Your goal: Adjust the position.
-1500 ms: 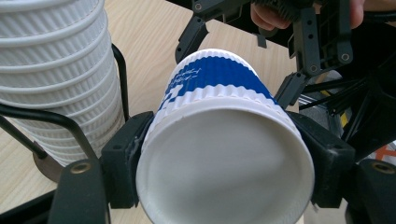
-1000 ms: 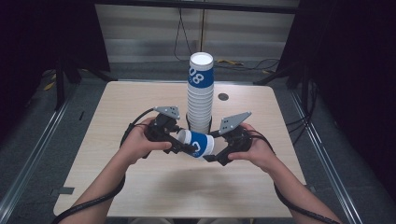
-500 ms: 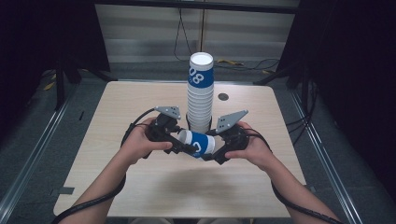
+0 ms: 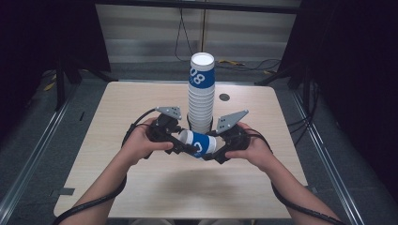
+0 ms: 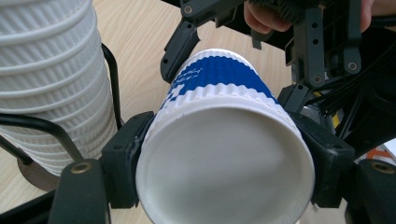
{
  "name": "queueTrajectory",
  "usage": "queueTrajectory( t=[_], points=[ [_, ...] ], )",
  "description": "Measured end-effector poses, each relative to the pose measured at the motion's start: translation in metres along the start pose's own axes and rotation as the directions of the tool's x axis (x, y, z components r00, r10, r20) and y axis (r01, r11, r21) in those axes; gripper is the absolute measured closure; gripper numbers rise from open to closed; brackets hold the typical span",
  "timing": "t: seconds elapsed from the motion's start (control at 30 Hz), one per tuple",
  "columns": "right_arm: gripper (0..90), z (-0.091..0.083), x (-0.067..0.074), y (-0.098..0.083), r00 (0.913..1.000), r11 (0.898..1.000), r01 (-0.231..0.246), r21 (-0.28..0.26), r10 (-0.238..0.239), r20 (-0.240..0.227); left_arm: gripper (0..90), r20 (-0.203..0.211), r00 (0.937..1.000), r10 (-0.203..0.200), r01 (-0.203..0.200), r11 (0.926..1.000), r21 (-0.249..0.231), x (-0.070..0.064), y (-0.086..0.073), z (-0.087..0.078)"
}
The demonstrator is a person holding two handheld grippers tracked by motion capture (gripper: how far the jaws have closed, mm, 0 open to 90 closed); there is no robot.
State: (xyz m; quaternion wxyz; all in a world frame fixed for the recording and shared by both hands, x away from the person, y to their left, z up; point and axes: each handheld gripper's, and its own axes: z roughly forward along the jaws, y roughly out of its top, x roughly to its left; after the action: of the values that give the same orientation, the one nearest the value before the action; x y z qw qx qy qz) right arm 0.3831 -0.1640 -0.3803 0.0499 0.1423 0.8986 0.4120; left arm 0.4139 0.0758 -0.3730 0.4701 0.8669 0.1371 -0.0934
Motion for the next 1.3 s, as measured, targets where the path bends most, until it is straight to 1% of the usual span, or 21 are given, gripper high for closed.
queueTrajectory(
  t=[0.23, 0.27, 0.4, 0.47, 0.57, 0.6, 0.63, 0.67, 0.7, 0.77, 0.87, 0.93, 0.97, 1.0, 1.03, 1.07, 1.1, 1.17, 1.2, 1.23, 1.3],
  points=[
    [22.3, -0.001, 0.001, 0.000, 1.0000, 1.000, 0.005, 0.021, -0.004, -0.003, 28.5, -0.004, 0.9999, 0.010, -0.010, 0.9999, 0.012, -0.001, -0.001, 0.001],
    [22.5, -0.001, 0.001, 0.001, 1.0000, 1.000, 0.009, 0.024, -0.009, -0.002, 28.5, -0.002, 1.0000, 0.005, -0.005, 1.0000, 0.004, -0.002, -0.001, 0.001],
    [23.1, -0.001, 0.001, 0.001, 0.9999, 0.999, 0.014, 0.035, -0.013, -0.006, 27.8, -0.017, 0.9997, 0.020, -0.020, 0.9995, 0.022, -0.002, -0.002, 0.002],
    [23.1, -0.001, 0.001, 0.001, 0.9996, 0.998, 0.026, 0.058, -0.027, 0.005, 25.9, -0.029, 0.9990, 0.033, -0.032, 0.9987, 0.041, -0.002, -0.002, 0.001],
    [23.2, -0.003, 0.001, 0.000, 0.9994, 0.996, 0.030, 0.087, -0.032, 0.011, 24.7, -0.036, 0.9990, 0.026, -0.024, 0.9985, 0.050, -0.002, -0.003, 0.000],
    [23.2, -0.003, 0.000, 0.000, 0.9988, 0.994, 0.045, 0.099, -0.046, 0.015, 24.4, -0.039, 0.9986, 0.036, -0.034, 0.9980, 0.054, -0.002, -0.003, 0.000],
    [23.2, -0.003, 0.001, 0.000, 0.9988, 0.994, 0.045, 0.104, -0.047, 0.017, 24.4, -0.047, 0.9982, 0.036, -0.034, 0.9979, 0.055, -0.002, -0.003, 0.000],
    [23.2, -0.004, 0.000, 0.000, 0.9988, 0.993, 0.044, 0.110, -0.046, 0.015, 24.3, -0.055, 0.9969, 0.057, -0.053, 0.9958, 0.074, -0.002, -0.003, -0.001],
    [23.2, -0.004, 0.001, 0.000, 0.9983, 0.989, 0.050, 0.136, -0.054, 0.023, 24.3, -0.057, 0.9965, 0.062, -0.057, 0.9948, 0.085, -0.003, -0.003, -0.001],
    [23.2, -0.005, 0.001, 0.001, 0.9978, 0.987, 0.059, 0.152, -0.063, 0.020, 24.2, -0.065, 0.9949, 0.077, -0.070, 0.9920, 0.105, -0.004, -0.002, 0.000],
    [23.1, -0.005, 0.001, 0.003, 0.9950, 0.977, 0.088, 0.193, -0.095, 0.029, 24.1, -0.080, 0.9914, 0.103, -0.091, 0.9855, 0.143, -0.006, -0.001, 0.001],
    [23.1, -0.005, 0.002, 0.005, 0.9942, 0.972, 0.094, 0.214, -0.103, 0.031, 24.1, -0.080, 0.9901, 0.115, -0.102, 0.9833, 0.150, -0.007, 0.000, 0.003],
    [23.1, -0.005, 0.001, 0.005, 0.9939, 0.972, 0.098, 0.215, -0.107, 0.027, 24.1, -0.075, 0.9911, 0.110, -0.099, 0.9845, 0.145, -0.009, 0.000, 0.004],
    [23.1, -0.005, 0.001, 0.006, 0.9934, 0.969, 0.101, 0.225, -0.111, 0.031, 24.0, -0.080, 0.9906, 0.111, -0.097, 0.9830, 0.156, -0.010, 0.000, 0.004],
    [23.1, -0.005, 0.002, 0.006, 0.9935, 0.968, 0.100, 0.230, -0.110, 0.031, 24.1, -0.081, 0.9880, 0.131, -0.116, 0.9780, 0.173, -0.009, 0.001, 0.004],
    [23.1, -0.005, 0.002, 0.006, 0.9932, 0.967, 0.106, 0.231, -0.114, 0.022, 24.1, -0.090, 0.9873, 0.131, -0.114, 0.9772, 0.179, -0.010, 0.001, 0.005],
    [23.1, -0.005, 0.002, 0.006, 0.9928, 0.964, 0.106, 0.244, -0.116, 0.028, 24.1, -0.090, 0.9851, 0.146, -0.127, 0.9721, 0.198, -0.010, 0.001, 0.006],
    [23.1, -0.004, 0.003, 0.007, 0.9926, 0.959, 0.109, 0.260, -0.119, 0.023, 24.1, -0.102, 0.9813, 0.164, -0.138, 0.9658, 0.219, -0.010, 0.002, 0.007],
    [23.1, -0.004, 0.003, 0.008, 0.9920, 0.957, 0.113, 0.268, -0.124, 0.024, 24.1, -0.105, 0.9815, 0.160, -0.134, 0.9661, 0.221, -0.011, 0.002, 0.007],
    [23.1, -0.004, 0.003, 0.008, 0.9918, 0.955, 0.115, 0.272, -0.126, 0.023, 24.1, -0.103, 0.9796, 0.172, -0.144, 0.9615, 0.234, -0.011, 0.002, 0.008],
    [23.0, -0.004, 0.003, 0.009, 0.9915, 0.954, 0.116, 0.278, -0.128, 0.024, 24.1, -0.115, 0.9771, 0.179, -0.146, 0.9574, 0.249, -0.013, 0.003, 0.009]
  ],
)
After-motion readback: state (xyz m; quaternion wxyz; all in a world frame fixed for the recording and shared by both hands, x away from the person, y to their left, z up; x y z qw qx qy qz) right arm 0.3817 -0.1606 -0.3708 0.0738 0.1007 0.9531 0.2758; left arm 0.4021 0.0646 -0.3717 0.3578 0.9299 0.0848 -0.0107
